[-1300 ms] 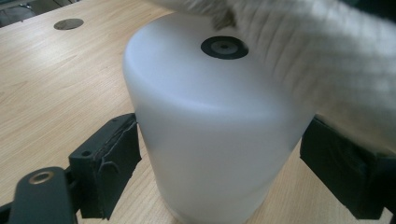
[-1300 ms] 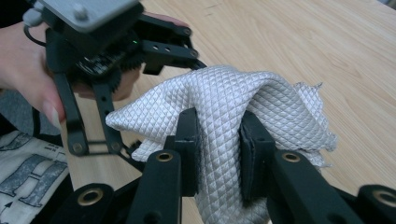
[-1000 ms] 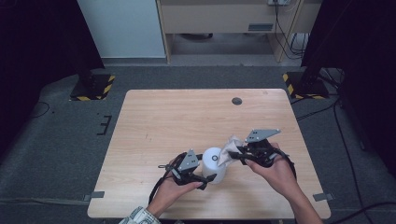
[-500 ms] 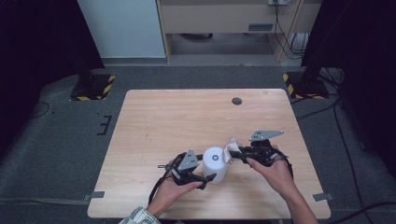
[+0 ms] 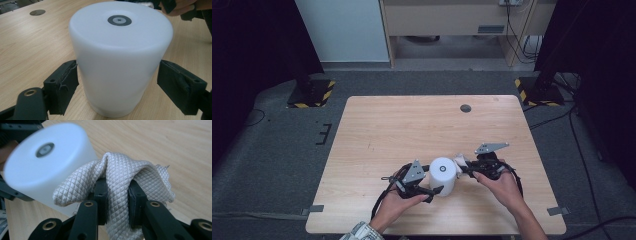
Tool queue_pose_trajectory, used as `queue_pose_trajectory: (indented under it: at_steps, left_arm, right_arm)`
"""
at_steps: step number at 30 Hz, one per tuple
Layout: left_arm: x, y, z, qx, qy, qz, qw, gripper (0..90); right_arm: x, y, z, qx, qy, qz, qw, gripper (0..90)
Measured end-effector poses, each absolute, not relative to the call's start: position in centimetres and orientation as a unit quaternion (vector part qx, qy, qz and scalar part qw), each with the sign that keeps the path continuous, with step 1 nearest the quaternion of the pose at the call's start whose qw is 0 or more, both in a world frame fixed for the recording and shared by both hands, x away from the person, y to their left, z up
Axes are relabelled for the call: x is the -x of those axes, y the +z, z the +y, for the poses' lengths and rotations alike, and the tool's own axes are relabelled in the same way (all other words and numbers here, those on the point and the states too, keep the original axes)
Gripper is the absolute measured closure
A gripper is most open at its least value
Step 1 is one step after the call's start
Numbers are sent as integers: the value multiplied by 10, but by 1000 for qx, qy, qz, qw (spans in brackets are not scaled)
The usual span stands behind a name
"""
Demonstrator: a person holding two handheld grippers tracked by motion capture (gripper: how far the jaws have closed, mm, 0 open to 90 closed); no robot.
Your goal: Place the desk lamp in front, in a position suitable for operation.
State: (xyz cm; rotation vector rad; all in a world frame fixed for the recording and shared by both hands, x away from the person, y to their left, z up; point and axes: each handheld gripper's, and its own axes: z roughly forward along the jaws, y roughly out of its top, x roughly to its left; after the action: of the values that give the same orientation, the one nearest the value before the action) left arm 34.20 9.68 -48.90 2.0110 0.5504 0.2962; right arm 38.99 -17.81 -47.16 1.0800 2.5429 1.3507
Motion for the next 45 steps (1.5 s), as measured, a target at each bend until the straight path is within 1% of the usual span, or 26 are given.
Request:
queue_pose_trajectory:
  at_steps: [3, 7, 10, 14, 15, 21, 26, 27, 36, 40, 45]
  left_arm:
    - [-342, -489, 97, -829, 119, 228, 496, 165]
    - [-343, -489, 97, -830, 119, 228, 495, 165]
    - [-342, -489, 97, -830, 120, 228, 495, 166]
    - [-343, -489, 97, -830, 119, 228, 495, 165]
    - [-343, -489, 97, -830, 120, 228, 495, 167]
    - [-343, -489, 97, -830, 121, 228, 494, 175]
    - [-343, -490, 97, -830, 121, 229, 494, 181]
    - [-343, -490, 97, -830, 121, 229, 494, 181]
    - [-343, -490, 97, -830, 119, 230, 494, 177]
    - [-342, -491, 97, -827, 118, 233, 497, 176]
    - [-342, -491, 97, -823, 115, 238, 503, 173]
  right_arm:
    - [-394, -487, -178, -361, 434, 826, 17, 733]
    - [-397, -501, -176, -366, 419, 831, 11, 734]
    - [-397, -504, -176, -366, 418, 831, 13, 734]
    - [-395, -498, -178, -364, 428, 827, 15, 734]
    - [-393, -488, -180, -359, 442, 821, 19, 734]
    - [-401, -463, -178, -342, 464, 816, 32, 734]
    - [-410, -466, -174, -342, 458, 820, 25, 734]
    - [-413, -472, -170, -344, 446, 826, 24, 735]
    - [-417, -495, -163, -356, 410, 839, 15, 735]
    - [-414, -492, -166, -355, 415, 837, 21, 734]
    - [-408, -472, -172, -348, 441, 827, 29, 734]
